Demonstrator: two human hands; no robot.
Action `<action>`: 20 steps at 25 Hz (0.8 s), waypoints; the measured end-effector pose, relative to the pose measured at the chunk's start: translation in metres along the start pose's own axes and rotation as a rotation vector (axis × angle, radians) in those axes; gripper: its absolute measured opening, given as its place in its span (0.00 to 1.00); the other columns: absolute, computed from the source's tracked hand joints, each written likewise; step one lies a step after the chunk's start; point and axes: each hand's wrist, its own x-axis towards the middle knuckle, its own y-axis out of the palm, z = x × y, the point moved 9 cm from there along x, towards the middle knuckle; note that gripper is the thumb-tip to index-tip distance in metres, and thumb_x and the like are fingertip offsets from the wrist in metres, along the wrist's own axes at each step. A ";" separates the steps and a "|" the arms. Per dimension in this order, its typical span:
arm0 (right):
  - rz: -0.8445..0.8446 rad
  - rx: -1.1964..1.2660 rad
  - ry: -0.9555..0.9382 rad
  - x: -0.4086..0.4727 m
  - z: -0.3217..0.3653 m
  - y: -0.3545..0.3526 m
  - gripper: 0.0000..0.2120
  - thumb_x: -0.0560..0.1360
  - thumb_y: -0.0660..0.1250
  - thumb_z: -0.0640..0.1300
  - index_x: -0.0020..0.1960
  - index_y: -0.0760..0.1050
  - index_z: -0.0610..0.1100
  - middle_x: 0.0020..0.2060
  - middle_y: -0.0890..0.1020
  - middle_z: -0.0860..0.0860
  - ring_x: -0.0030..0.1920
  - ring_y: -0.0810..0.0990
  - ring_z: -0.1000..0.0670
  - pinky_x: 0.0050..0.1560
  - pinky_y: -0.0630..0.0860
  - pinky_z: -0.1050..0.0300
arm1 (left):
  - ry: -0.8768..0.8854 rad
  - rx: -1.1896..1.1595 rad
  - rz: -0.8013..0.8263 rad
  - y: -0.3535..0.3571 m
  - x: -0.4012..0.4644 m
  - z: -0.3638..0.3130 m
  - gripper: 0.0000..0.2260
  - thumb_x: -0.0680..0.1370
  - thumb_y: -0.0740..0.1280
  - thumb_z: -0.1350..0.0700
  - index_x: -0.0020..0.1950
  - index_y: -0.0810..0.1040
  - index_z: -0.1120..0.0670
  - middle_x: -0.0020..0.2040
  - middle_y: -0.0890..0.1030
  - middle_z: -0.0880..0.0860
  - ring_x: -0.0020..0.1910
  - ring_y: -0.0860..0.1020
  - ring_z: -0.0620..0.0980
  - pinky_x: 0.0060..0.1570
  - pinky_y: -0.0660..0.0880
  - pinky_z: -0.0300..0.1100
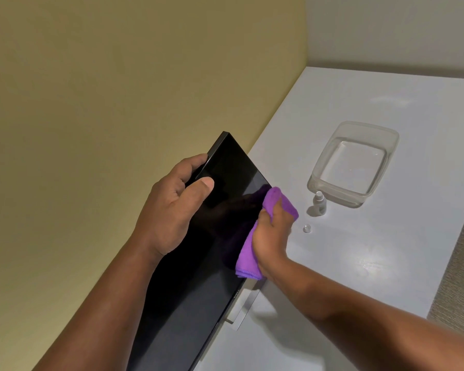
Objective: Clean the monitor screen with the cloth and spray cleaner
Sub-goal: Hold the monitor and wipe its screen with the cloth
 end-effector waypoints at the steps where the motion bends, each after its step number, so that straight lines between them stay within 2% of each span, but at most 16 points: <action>1: 0.007 0.017 -0.060 -0.008 0.019 0.006 0.27 0.84 0.57 0.45 0.82 0.57 0.48 0.66 0.68 0.48 0.67 0.70 0.52 0.66 0.66 0.63 | 0.000 0.002 0.001 0.000 0.000 -0.001 0.29 0.74 0.64 0.40 0.74 0.74 0.47 0.67 0.81 0.46 0.67 0.79 0.51 0.69 0.72 0.63; 3: 0.034 0.082 -0.212 -0.023 0.063 0.020 0.29 0.83 0.57 0.48 0.82 0.55 0.51 0.60 0.66 0.54 0.59 0.69 0.70 0.55 0.61 0.80 | 0.008 0.004 0.001 0.000 0.000 -0.002 0.28 0.74 0.64 0.41 0.73 0.75 0.47 0.66 0.82 0.45 0.66 0.80 0.50 0.69 0.73 0.60; 4: 0.063 0.128 -0.310 -0.036 0.086 0.026 0.30 0.82 0.57 0.48 0.82 0.53 0.55 0.57 0.65 0.56 0.56 0.69 0.73 0.53 0.61 0.82 | 0.016 0.010 -0.001 0.000 0.000 -0.003 0.27 0.74 0.64 0.41 0.72 0.75 0.46 0.65 0.82 0.45 0.65 0.80 0.49 0.68 0.74 0.58; 6: 0.199 0.181 -0.546 -0.070 0.120 0.040 0.31 0.80 0.58 0.46 0.80 0.56 0.63 0.54 0.66 0.58 0.55 0.73 0.64 0.57 0.69 0.74 | 0.035 0.038 -0.011 -0.002 0.000 -0.005 0.27 0.73 0.63 0.40 0.71 0.76 0.47 0.62 0.83 0.44 0.63 0.81 0.47 0.66 0.75 0.53; 7: 0.285 0.167 -0.662 -0.090 0.126 0.047 0.27 0.79 0.58 0.44 0.76 0.64 0.61 0.54 0.66 0.58 0.53 0.75 0.59 0.57 0.75 0.65 | 0.038 0.045 -0.017 -0.004 0.000 -0.005 0.27 0.73 0.63 0.40 0.71 0.76 0.47 0.61 0.83 0.44 0.62 0.81 0.47 0.66 0.76 0.52; 8: 0.352 0.131 -0.754 -0.104 0.124 0.051 0.20 0.77 0.58 0.43 0.67 0.71 0.55 0.54 0.67 0.57 0.51 0.75 0.55 0.52 0.78 0.58 | 0.033 0.045 -0.022 -0.005 0.001 -0.004 0.28 0.73 0.63 0.39 0.72 0.76 0.46 0.60 0.84 0.45 0.61 0.81 0.48 0.65 0.76 0.54; 9: 0.393 0.087 -0.836 -0.111 0.117 0.050 0.12 0.77 0.59 0.42 0.60 0.73 0.48 0.54 0.68 0.56 0.49 0.74 0.54 0.47 0.78 0.53 | 0.027 0.038 -0.021 -0.005 0.001 -0.004 0.28 0.73 0.62 0.39 0.72 0.75 0.46 0.60 0.84 0.47 0.60 0.81 0.51 0.65 0.76 0.56; 10: 0.418 0.045 -0.887 -0.112 0.110 0.046 0.10 0.77 0.60 0.40 0.57 0.74 0.44 0.53 0.69 0.54 0.47 0.73 0.53 0.44 0.77 0.52 | 0.025 0.028 -0.014 -0.005 0.002 -0.004 0.29 0.73 0.62 0.40 0.73 0.74 0.47 0.61 0.83 0.48 0.61 0.81 0.52 0.65 0.75 0.58; 11: 0.417 -0.002 -0.901 -0.104 0.103 0.041 0.15 0.78 0.61 0.41 0.62 0.75 0.42 0.53 0.69 0.54 0.47 0.73 0.53 0.45 0.77 0.52 | 0.027 0.022 -0.007 -0.004 0.002 -0.003 0.29 0.73 0.62 0.40 0.74 0.73 0.48 0.63 0.83 0.47 0.63 0.80 0.51 0.67 0.74 0.58; 13: 0.278 -0.100 -0.833 -0.072 0.105 0.025 0.28 0.79 0.58 0.46 0.79 0.65 0.45 0.53 0.68 0.55 0.48 0.72 0.55 0.47 0.76 0.55 | 0.024 0.016 -0.004 -0.004 0.002 -0.001 0.31 0.73 0.63 0.40 0.75 0.72 0.50 0.67 0.81 0.44 0.67 0.78 0.47 0.70 0.72 0.55; 14: 0.178 -0.119 -0.752 -0.052 0.116 0.016 0.30 0.79 0.56 0.49 0.81 0.60 0.48 0.52 0.67 0.56 0.48 0.71 0.57 0.48 0.76 0.54 | 0.021 0.011 -0.008 -0.003 0.002 -0.001 0.32 0.72 0.64 0.39 0.75 0.71 0.50 0.68 0.80 0.43 0.68 0.77 0.45 0.71 0.71 0.54; 16: 0.044 -0.096 -0.623 -0.024 0.146 0.009 0.30 0.80 0.53 0.53 0.81 0.57 0.53 0.52 0.66 0.58 0.47 0.71 0.59 0.47 0.77 0.52 | 0.023 0.025 -0.023 -0.004 0.002 0.000 0.35 0.71 0.65 0.37 0.77 0.69 0.49 0.71 0.77 0.43 0.71 0.75 0.41 0.73 0.69 0.52; 18: 0.078 -0.075 -0.681 -0.030 0.176 0.019 0.30 0.79 0.54 0.54 0.81 0.57 0.54 0.52 0.67 0.57 0.48 0.73 0.57 0.47 0.76 0.54 | 0.036 0.039 -0.032 -0.005 0.001 0.000 0.37 0.72 0.65 0.37 0.79 0.65 0.48 0.73 0.75 0.44 0.72 0.72 0.39 0.74 0.68 0.50; 20: 0.238 -0.094 -0.801 -0.061 0.177 0.034 0.30 0.78 0.56 0.52 0.80 0.61 0.52 0.52 0.69 0.55 0.49 0.75 0.53 0.46 0.77 0.53 | 0.041 0.027 -0.023 -0.006 0.003 0.000 0.39 0.73 0.64 0.37 0.82 0.60 0.47 0.72 0.76 0.39 0.72 0.72 0.38 0.73 0.68 0.47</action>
